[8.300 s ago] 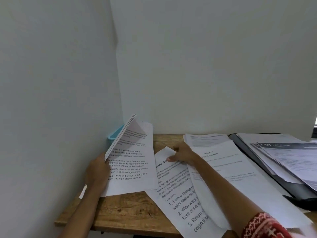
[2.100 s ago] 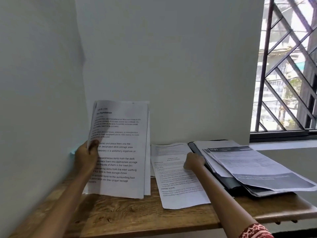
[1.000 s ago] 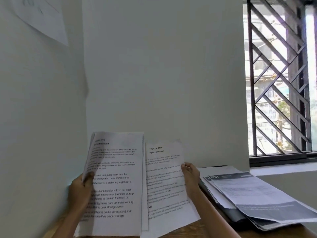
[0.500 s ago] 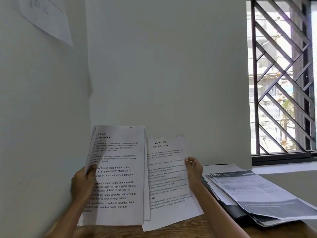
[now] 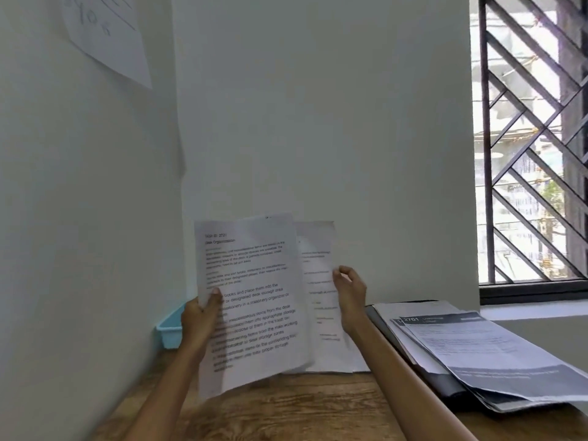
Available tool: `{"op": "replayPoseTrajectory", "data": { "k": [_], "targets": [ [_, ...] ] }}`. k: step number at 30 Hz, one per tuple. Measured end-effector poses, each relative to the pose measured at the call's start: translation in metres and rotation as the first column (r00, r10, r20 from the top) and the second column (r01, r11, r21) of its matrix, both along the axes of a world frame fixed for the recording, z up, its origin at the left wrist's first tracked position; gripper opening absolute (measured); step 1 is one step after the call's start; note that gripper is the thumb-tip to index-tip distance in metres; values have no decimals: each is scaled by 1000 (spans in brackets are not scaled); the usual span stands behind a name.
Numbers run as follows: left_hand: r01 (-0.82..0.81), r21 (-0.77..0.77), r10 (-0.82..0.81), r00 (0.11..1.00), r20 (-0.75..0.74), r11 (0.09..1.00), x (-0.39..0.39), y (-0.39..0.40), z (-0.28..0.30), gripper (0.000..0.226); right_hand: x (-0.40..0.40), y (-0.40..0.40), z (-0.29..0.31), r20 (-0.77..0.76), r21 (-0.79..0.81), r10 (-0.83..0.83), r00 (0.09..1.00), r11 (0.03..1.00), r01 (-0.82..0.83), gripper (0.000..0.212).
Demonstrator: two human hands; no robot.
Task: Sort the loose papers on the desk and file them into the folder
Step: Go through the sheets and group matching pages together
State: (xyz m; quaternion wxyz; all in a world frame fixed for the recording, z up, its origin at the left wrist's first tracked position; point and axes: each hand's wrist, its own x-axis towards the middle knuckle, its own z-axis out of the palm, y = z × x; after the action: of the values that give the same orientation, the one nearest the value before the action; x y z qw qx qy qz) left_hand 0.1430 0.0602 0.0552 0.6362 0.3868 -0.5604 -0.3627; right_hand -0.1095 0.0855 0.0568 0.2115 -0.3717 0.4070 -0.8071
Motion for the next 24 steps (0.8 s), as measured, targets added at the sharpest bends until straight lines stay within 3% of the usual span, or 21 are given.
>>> {"op": "replayPoseTrajectory", "data": {
  "k": [3, 6, 11, 12, 16, 19, 24],
  "targets": [
    [140, 116, -137, 990, -36, 983, -4, -1, -12, 28, 14, 1, -4, -89, 24, 78, 993, 997, -76, 10],
    [177, 158, -172, 984, -45, 972, -5, 2, -17, 27, 23, 6, -5, -188, 46, 114, 976, 993, -108, 19],
    [116, 108, -109, 992, -66, 987, -8, 7, -11, 26, 32, 11, -1, -233, 91, 249, 940, 968, -234, 82],
    [110, 99, -102, 992, -78, 989, -10, 7, -10, 27, 34, 14, -1, -321, 92, 242, 916, 970, -224, 81],
    [184, 51, -183, 983, -34, 982, -16, 14, -7, 14, 33, 10, -11, -606, 168, 171, 777, 982, -85, 38],
    [216, 30, -216, 976, 7, 976, -10, 12, -5, 3, 24, 11, -12, -536, 131, 128, 835, 989, -67, 28],
    [281, -12, -282, 959, -22, 959, 4, 6, 7, 14, 13, 23, 4, -334, 108, 179, 925, 983, -151, 48]
  ]
}}
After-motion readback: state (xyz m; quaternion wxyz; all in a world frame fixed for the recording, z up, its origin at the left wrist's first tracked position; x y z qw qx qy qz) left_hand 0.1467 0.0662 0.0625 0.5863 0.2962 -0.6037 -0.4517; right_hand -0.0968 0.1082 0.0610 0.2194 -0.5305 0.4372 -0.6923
